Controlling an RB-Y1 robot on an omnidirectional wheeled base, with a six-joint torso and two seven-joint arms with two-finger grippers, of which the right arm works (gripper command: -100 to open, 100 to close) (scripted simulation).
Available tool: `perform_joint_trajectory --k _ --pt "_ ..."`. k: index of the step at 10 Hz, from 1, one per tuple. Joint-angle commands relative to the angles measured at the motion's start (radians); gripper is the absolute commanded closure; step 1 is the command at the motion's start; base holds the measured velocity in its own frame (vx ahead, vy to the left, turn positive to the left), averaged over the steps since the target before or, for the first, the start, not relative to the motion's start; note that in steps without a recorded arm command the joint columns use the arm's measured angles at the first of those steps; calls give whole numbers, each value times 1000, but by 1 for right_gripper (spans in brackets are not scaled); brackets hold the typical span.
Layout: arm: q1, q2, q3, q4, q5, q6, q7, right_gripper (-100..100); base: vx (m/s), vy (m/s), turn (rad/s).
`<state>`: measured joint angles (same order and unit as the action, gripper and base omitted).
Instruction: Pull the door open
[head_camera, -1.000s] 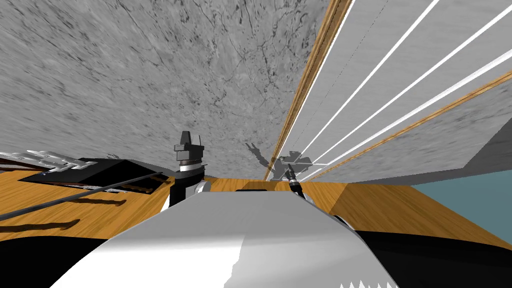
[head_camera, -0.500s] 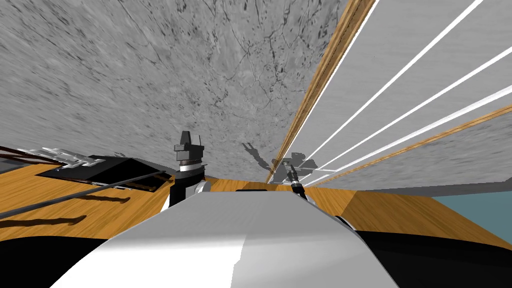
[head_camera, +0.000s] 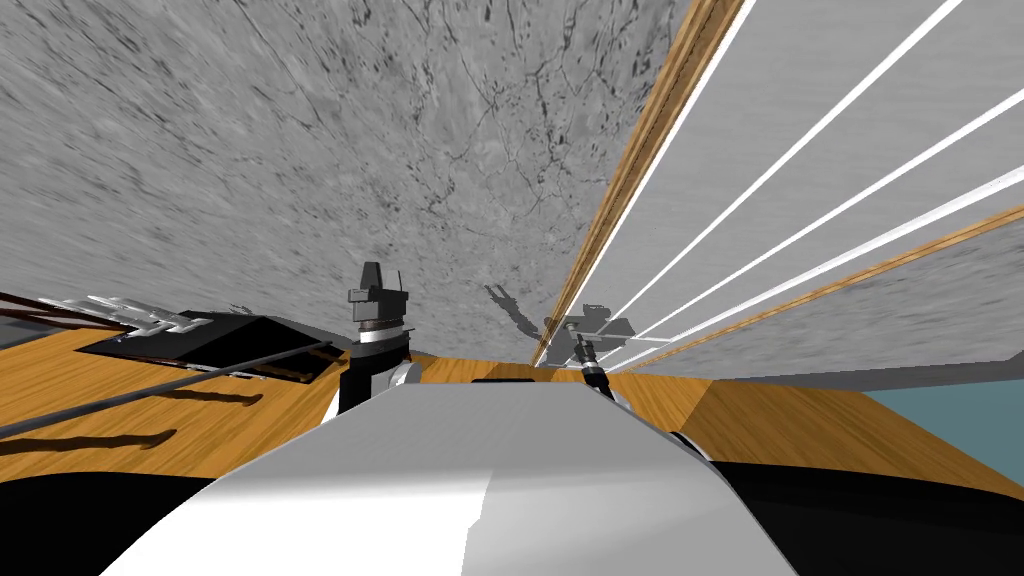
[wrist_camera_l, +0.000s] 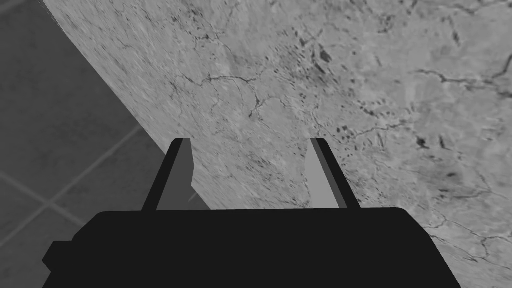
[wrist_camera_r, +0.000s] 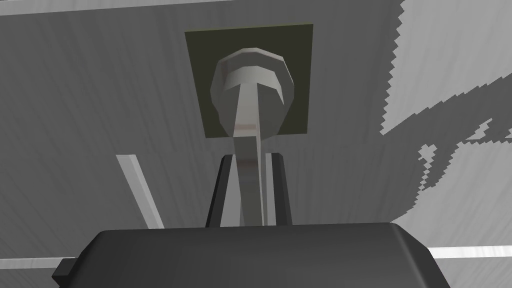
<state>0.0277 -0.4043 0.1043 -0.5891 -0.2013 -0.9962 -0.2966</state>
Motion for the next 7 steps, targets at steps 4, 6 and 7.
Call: perform_joint_trajectory --k 4,6,7 --pt "25 -25 21 5 6 -40 -27 100 -114 -47 103" --pt "44 -44 37 9 10 -71 -48 100 -188 -69 167" --pt "54 -53 45 11 13 -86 -58 100 -217 -69 162"
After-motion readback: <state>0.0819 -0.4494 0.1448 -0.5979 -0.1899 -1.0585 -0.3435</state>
